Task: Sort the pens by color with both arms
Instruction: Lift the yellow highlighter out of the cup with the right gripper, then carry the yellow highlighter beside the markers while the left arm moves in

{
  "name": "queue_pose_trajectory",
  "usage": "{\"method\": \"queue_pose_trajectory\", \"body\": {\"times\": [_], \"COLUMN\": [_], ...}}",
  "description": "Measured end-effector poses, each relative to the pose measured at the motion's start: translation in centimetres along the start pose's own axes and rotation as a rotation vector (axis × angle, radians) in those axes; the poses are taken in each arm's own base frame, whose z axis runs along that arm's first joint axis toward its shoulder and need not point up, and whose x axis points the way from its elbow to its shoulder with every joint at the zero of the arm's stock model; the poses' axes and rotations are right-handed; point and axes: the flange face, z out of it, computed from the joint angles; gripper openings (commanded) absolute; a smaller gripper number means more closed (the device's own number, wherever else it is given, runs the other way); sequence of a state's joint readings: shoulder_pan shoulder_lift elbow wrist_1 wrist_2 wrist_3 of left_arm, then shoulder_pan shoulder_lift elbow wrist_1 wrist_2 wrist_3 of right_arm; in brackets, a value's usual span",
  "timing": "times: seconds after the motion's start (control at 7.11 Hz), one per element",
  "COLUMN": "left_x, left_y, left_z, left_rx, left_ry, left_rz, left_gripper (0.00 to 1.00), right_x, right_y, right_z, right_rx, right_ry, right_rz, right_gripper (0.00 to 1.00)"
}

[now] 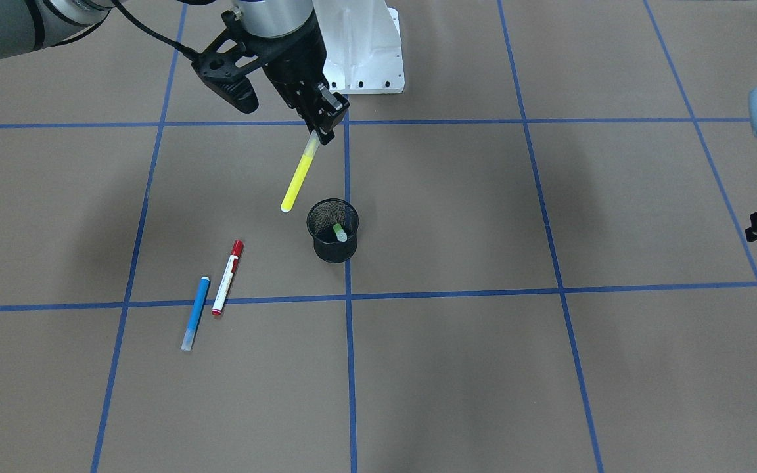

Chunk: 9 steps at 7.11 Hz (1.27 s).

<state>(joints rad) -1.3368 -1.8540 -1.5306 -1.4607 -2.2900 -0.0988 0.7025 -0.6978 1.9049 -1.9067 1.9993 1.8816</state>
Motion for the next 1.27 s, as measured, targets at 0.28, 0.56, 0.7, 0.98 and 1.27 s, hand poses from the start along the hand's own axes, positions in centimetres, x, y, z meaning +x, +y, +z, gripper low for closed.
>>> {"method": "queue_pose_trajectory", "body": {"times": [0.28,0.56,0.7,0.98,1.27], "left_x": [0.7,3.2,4.6,9.9,17.8], "left_y": [-0.6,-1.5,-1.6,-2.4,-3.2], "left_z": [-0.7,-2.5,-3.2,-3.8,-4.3], "left_rx": [0.009,0.036,0.042,0.041,0.034], "left_ry": [0.001,0.041,0.076,0.115,0.149], "left_rz": [-0.034,-0.122,-0.157,-0.218,-0.284], "left_gripper": [1.00,1.00,1.00,1.00,1.00], "right_x": [2.0,5.4,7.4,11.0,12.6], "right_y": [-3.8,-6.7,-7.9,-9.8,-12.1], "right_z": [-1.8,-2.3,-1.4,1.5,6.5], "right_rx": [0.130,0.202,0.208,0.158,0.077], "right_ry": [-0.075,-0.197,-0.265,-0.367,-0.420], "right_rz": [-0.258,-0.556,-0.674,-0.775,-0.741], "right_gripper": [0.04,0.04,0.04,0.04,0.04]}}
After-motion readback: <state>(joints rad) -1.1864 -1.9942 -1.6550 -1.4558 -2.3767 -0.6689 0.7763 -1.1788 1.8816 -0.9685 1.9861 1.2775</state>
